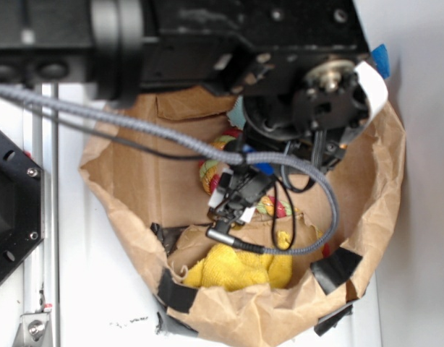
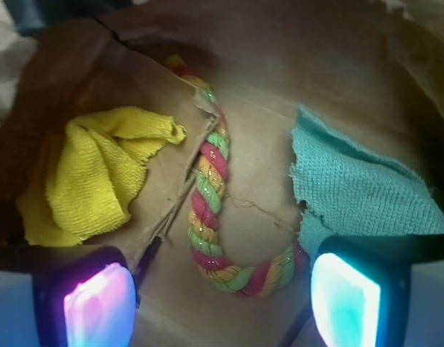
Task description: Grab the multicolored rope.
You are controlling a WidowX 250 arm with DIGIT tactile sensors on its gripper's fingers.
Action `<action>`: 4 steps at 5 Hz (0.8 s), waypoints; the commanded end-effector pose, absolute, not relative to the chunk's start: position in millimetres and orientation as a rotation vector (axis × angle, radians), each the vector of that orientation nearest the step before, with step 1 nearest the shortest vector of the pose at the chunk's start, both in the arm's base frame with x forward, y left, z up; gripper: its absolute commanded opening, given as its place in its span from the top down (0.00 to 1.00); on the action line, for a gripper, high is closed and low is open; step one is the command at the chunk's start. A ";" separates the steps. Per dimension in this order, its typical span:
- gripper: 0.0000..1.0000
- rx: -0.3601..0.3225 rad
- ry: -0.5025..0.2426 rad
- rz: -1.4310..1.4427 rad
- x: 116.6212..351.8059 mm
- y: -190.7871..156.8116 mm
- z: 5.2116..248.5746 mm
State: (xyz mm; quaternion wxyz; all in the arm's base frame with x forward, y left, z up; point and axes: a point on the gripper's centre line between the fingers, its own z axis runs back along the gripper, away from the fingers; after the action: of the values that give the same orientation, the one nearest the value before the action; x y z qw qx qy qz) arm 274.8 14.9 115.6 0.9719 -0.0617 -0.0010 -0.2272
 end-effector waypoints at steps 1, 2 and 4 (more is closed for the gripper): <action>0.00 -0.085 -0.053 -0.473 234.0 -11.3 109.2; 0.00 -0.044 -0.052 -0.460 221.7 -20.0 103.8; 0.00 -0.049 -0.039 -0.462 204.9 -26.0 99.2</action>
State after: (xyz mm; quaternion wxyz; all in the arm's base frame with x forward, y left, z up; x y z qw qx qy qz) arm 206.3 -12.3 93.4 0.9756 -0.0289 -0.0025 -0.2176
